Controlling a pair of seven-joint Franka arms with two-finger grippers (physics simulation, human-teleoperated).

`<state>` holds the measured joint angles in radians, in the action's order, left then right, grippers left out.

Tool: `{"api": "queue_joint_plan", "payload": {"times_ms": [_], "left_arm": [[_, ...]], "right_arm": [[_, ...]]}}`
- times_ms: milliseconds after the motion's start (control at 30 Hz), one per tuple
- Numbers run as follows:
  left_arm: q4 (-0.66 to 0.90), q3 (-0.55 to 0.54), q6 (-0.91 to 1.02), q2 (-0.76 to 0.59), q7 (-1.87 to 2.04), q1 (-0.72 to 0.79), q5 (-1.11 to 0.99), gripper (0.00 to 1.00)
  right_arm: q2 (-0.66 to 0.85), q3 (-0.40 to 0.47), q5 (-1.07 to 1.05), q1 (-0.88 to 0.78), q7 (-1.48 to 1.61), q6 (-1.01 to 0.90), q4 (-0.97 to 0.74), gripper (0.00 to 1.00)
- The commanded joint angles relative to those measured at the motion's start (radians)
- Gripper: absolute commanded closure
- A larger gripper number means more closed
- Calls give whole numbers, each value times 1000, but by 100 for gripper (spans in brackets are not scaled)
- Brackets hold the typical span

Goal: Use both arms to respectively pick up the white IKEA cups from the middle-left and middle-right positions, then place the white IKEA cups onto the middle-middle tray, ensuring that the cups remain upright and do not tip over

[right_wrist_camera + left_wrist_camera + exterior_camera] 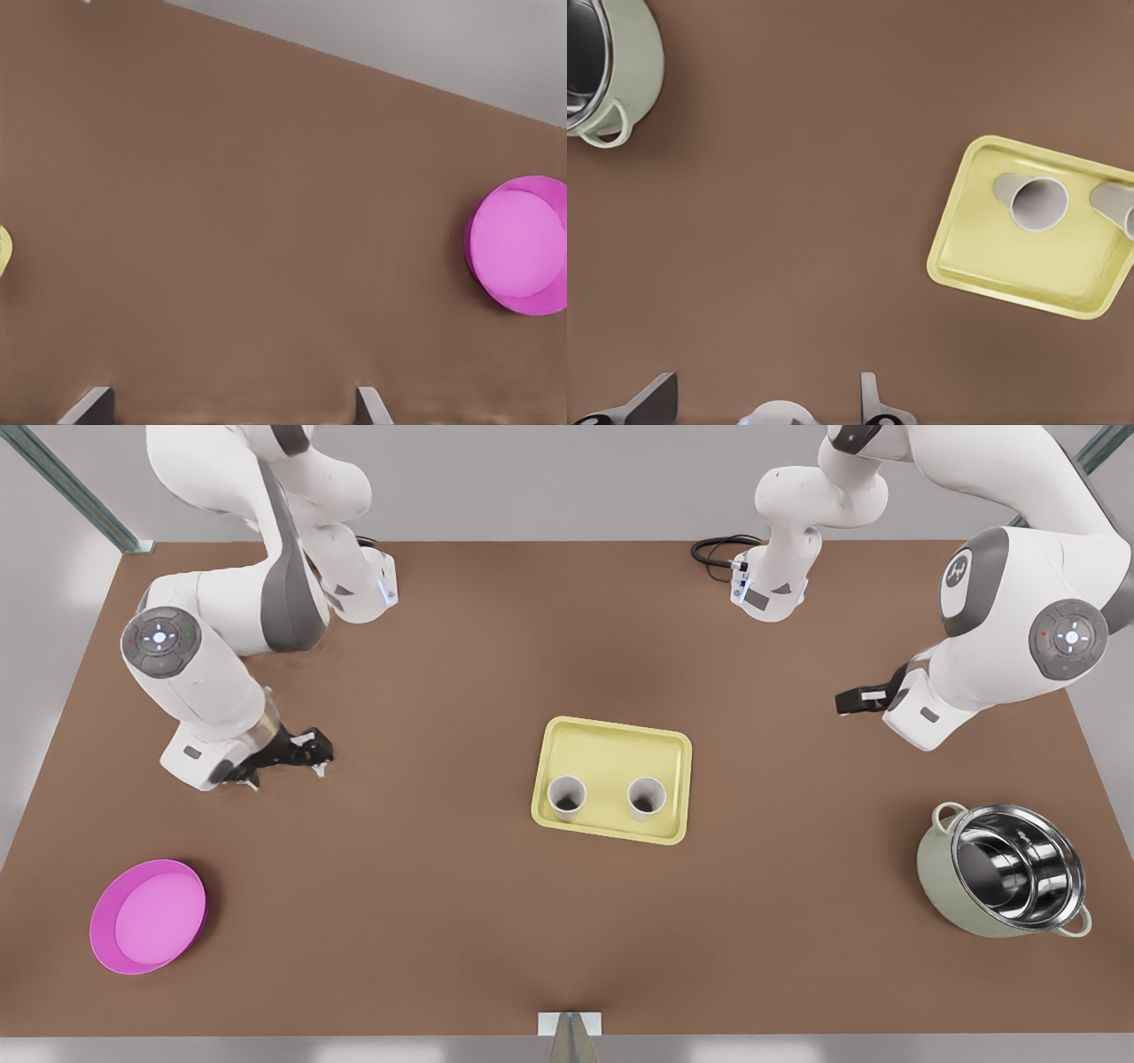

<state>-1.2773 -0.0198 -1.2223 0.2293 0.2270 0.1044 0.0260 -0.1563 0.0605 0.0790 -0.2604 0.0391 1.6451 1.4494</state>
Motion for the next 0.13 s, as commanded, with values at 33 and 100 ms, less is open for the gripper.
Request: {"api": "queue_joint_plan", "payload": {"times_ms": [33,100], "left_arm": [[-1,0,3,-1,-40,0,0,0],[-1,0,3,-2,-38,1,0,0]], "right_arm": [[139,-19,18,9,-51,-214,85,0],[159,-31,15,29,-51,-215,103,0]]}}
